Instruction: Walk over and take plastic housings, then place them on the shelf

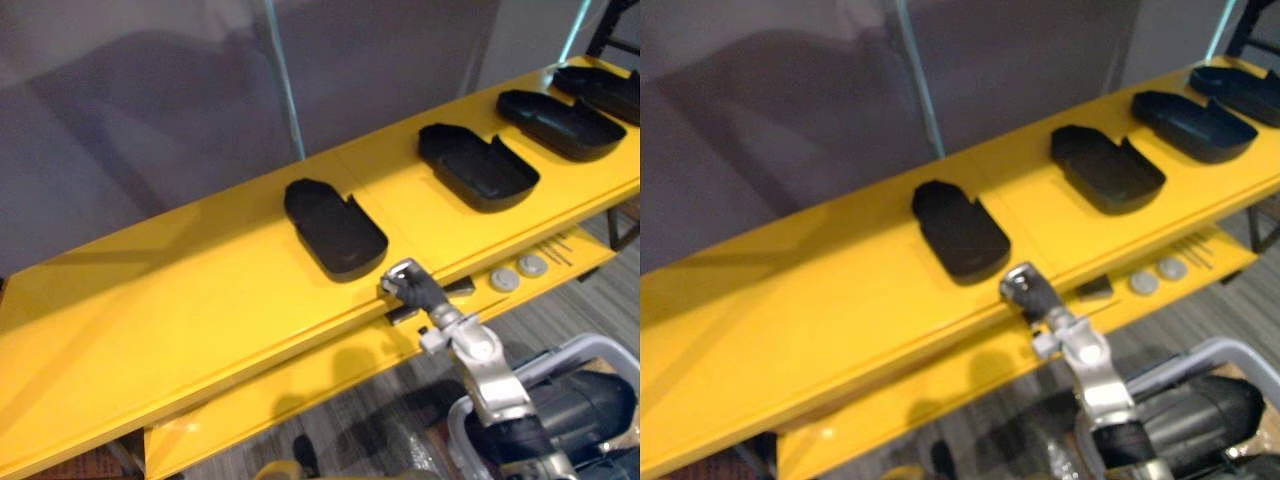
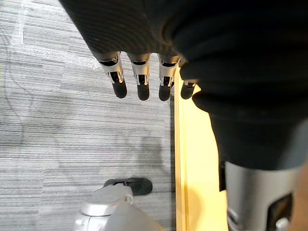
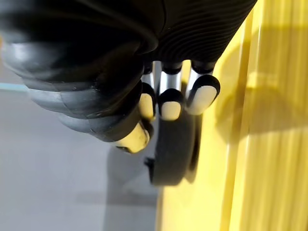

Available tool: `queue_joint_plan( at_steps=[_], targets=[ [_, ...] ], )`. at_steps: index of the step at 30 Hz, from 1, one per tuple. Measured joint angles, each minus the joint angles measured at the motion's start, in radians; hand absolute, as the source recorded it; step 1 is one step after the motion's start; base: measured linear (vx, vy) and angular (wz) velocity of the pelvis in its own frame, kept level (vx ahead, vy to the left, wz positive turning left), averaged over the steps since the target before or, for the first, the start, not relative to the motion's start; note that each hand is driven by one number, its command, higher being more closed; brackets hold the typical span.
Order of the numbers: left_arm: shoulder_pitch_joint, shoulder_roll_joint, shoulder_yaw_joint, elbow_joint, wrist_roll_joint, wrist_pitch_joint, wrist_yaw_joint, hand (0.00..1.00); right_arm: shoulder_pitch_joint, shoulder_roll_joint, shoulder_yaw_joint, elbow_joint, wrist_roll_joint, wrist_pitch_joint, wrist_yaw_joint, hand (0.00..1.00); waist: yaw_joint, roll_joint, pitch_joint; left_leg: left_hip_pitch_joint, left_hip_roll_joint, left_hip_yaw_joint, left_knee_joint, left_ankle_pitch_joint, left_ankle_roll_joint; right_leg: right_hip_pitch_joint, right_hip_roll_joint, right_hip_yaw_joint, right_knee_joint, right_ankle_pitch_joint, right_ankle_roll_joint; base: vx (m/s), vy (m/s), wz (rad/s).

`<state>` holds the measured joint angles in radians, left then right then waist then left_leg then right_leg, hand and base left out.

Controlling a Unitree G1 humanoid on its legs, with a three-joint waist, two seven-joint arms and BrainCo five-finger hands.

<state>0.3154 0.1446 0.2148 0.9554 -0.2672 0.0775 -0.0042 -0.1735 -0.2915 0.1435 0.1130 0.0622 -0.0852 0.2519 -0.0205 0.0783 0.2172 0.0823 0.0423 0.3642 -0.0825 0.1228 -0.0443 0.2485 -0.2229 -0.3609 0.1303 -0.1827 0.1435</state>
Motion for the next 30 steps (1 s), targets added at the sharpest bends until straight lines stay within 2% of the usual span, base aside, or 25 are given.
queue_joint_plan(
  at_steps=[6, 11, 20, 22, 30],
  targets=[
    [-0.003, -0.008, -0.003, -0.015, 0.000, 0.018, -0.001, 0.00, -0.034, 0.014, 0.018, 0.072, -0.038, -0.008, -0.029, 1.00, 0.005, -0.001, 0.005, -0.002, -0.002, -0.035, -0.003, 0.013, 0.003, 0.020, -0.001, -0.048, 0.000, -0.005, 0.005, -0.02, -0.003, 0.19],
    [0.001, -0.041, -0.004, -0.011, 0.002, 0.027, 0.000, 0.00, -0.046, 0.028, 0.017, 0.099, -0.047, -0.013, -0.063, 1.00, 0.007, 0.011, 0.019, -0.013, -0.002, -0.055, -0.006, 0.023, 0.007, 0.014, -0.002, -0.067, 0.016, -0.012, 0.008, -0.06, 0.005, 0.13],
    [0.000, -0.040, -0.004, -0.016, 0.001, 0.025, 0.002, 0.00, -0.087, 0.054, 0.017, 0.162, -0.130, -0.049, -0.121, 1.00, 0.017, -0.013, 0.028, -0.030, -0.009, -0.086, -0.006, 0.028, 0.008, 0.020, -0.002, -0.099, 0.017, -0.013, 0.011, 0.00, 0.008, 0.11],
    [0.000, -0.040, -0.004, -0.014, 0.002, 0.025, 0.002, 0.00, -0.117, 0.055, 0.015, 0.203, -0.147, -0.063, -0.150, 1.00, 0.030, -0.024, 0.032, -0.027, -0.013, -0.096, -0.006, 0.028, 0.008, 0.032, -0.002, -0.108, 0.014, -0.013, 0.011, 0.03, -0.008, 0.11],
    [0.001, -0.040, -0.002, -0.010, 0.005, 0.013, 0.007, 0.00, -0.162, 0.088, 0.015, 0.279, -0.154, -0.076, -0.199, 1.00, 0.057, -0.037, 0.038, -0.018, -0.019, -0.114, -0.007, 0.029, 0.008, 0.057, -0.001, -0.131, 0.005, -0.014, 0.009, 0.00, -0.005, 0.07]
  ],
)
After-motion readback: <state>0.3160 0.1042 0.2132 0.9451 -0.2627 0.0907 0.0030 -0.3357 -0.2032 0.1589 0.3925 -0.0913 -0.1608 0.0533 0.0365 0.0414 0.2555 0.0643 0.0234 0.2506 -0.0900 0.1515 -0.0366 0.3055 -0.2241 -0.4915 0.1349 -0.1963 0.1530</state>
